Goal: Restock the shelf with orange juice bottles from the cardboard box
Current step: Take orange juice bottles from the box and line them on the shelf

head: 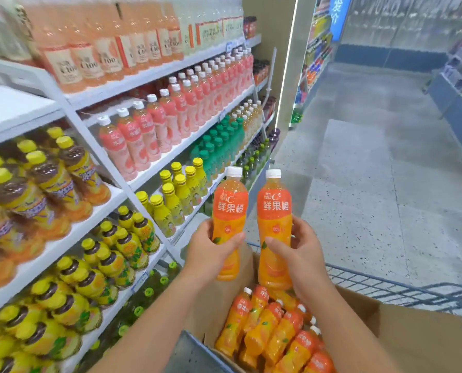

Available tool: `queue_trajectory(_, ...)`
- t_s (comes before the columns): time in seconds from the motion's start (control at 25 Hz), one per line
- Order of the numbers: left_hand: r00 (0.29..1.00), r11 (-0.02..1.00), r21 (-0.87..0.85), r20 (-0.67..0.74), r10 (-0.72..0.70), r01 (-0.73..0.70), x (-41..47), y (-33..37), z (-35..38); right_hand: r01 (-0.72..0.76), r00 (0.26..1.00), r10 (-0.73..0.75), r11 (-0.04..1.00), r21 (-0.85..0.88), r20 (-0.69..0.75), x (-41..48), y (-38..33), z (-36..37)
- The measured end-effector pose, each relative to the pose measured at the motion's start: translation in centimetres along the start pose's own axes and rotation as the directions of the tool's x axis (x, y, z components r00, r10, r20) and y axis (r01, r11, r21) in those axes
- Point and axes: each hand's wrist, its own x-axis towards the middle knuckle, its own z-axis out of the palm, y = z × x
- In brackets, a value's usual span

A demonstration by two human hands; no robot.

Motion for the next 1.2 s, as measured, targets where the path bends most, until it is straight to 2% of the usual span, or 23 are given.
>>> queue_trajectory(0.2,0.972,1.0,-0.02,-0.237,0.005,-0.01,-5.4,1.1,-4.4,0.038,0.967,-0.042,0.999,0.02,0.253,-0.9,-1.5,4.6)
queue_trajectory(0.36,0.902,0.999,-0.048,-0.433,-0.009,-0.014,-9.3,2.1,-8.8,0.079,0.893,-0.091,0.996,0.046,0.441,-2.3,-3.3,9.7)
queue_trajectory(0.52,0.83,0.997,-0.062,-0.558,0.001,-0.042,-12.0,3.4,-14.1,0.08,0.807,-0.13,0.991,0.111,0.576,-4.2,-5.6,15.5)
queue_trajectory(0.76,0.709,0.994,-0.019,-0.702,0.063,-0.108,-13.7,5.6,-23.8,0.107,0.693,-0.2,0.979,0.175,0.692,-6.1,-9.6,25.5)
queue_trajectory(0.92,0.627,0.989,0.017,-0.771,0.107,-0.148,-13.9,6.6,-31.6,0.141,0.646,-0.254,0.966,0.215,0.72,-6.9,-11.6,33.5)
queue_trajectory(1.2,0.566,0.984,0.09,-0.809,0.161,-0.152,-11.4,8.4,-44.6,0.134,0.604,-0.288,0.956,0.261,0.743,-7.1,-14.5,46.0)
